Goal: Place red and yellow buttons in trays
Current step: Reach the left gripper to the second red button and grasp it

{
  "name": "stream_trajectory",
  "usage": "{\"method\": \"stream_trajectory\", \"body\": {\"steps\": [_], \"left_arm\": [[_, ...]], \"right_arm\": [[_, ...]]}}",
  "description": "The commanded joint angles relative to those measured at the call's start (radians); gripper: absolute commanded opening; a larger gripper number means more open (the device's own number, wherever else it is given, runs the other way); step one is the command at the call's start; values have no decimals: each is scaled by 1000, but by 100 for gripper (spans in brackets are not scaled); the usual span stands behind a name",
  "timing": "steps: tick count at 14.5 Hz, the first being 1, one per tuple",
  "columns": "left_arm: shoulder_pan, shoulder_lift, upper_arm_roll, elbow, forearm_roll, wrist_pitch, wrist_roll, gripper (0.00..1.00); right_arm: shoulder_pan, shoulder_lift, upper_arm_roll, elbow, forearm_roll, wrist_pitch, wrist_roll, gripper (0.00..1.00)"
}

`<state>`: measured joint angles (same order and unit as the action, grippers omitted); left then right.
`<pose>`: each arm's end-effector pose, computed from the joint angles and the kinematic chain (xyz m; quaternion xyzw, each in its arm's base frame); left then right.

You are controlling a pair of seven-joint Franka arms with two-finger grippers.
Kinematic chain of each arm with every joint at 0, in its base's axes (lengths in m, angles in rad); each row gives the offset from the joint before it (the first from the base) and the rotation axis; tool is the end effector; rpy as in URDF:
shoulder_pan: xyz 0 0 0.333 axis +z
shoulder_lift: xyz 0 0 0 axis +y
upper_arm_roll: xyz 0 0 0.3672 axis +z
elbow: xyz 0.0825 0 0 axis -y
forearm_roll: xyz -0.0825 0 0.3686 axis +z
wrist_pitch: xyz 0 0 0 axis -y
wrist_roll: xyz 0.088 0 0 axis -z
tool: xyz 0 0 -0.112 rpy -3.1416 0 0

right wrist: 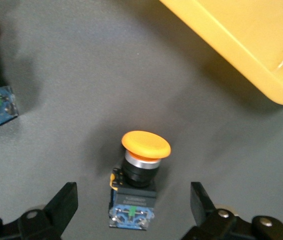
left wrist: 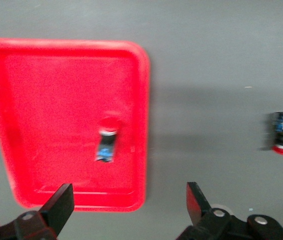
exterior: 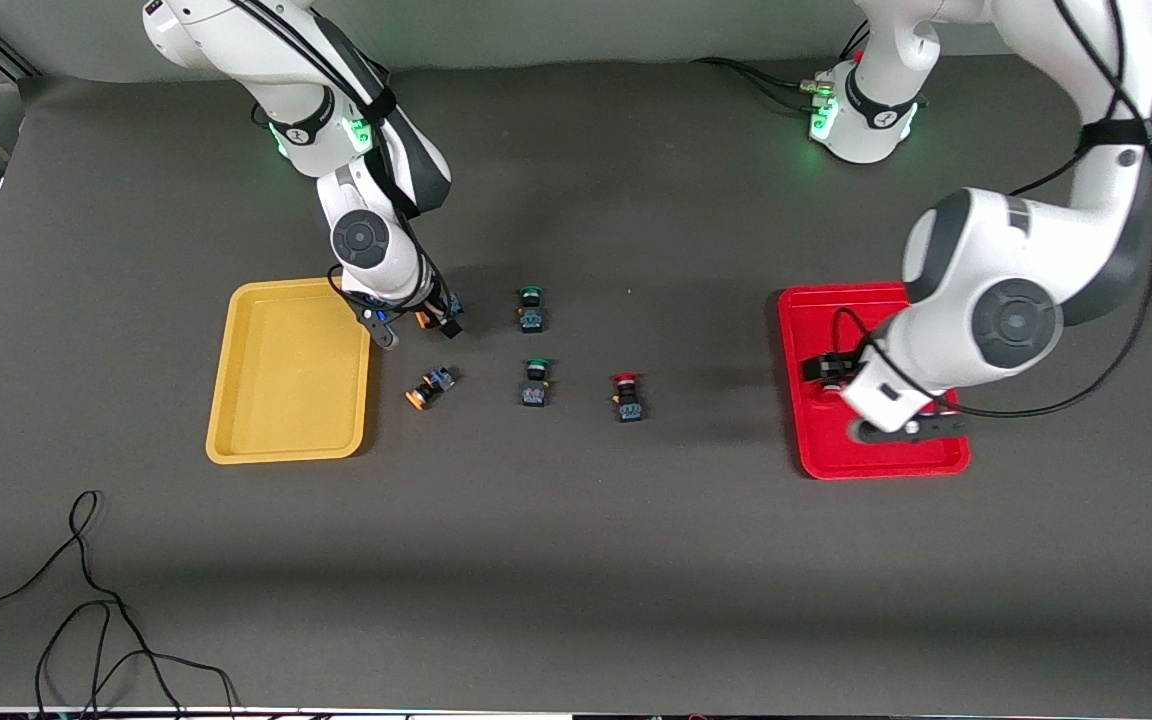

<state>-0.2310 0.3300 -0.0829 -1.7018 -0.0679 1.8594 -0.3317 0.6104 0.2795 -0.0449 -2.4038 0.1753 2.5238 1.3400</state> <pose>0.6005 -0.1949 0.4391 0.9951 0.0223 -0.0955 0.0157 0.4117 0.2596 0.2447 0.8915 -0.4444 -0.0772 0.0418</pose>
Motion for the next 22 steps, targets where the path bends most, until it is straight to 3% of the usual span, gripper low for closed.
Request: {"method": "stream_trajectory", "body": {"steps": [1,5,6,11,19,20,22], "left_arm": [[-112,93,2,138,-12,10,-62,100],[-263,159,2,186,5,165,-323,100],[-301,182,3,186,16,203,-363,100],[-410,340,3,186,180,361,-565,100],[-426,474,5,182,186,463,-575,99],[-426,478,6,182,185,466,-575,90],[-424,478,6,182,178,466,-585,37]], "right_arm": [[15,41,-4,-1,19,59,22,96],[17,44,-3,0,19,59,22,65],[17,44,-3,0,19,59,22,61],[15,30,-3,3,19,52,22,59],[15,23,-3,6,19,49,19,59],[15,24,-3,6,19,49,19,59],[15,24,-3,6,19,49,18,59]]}}
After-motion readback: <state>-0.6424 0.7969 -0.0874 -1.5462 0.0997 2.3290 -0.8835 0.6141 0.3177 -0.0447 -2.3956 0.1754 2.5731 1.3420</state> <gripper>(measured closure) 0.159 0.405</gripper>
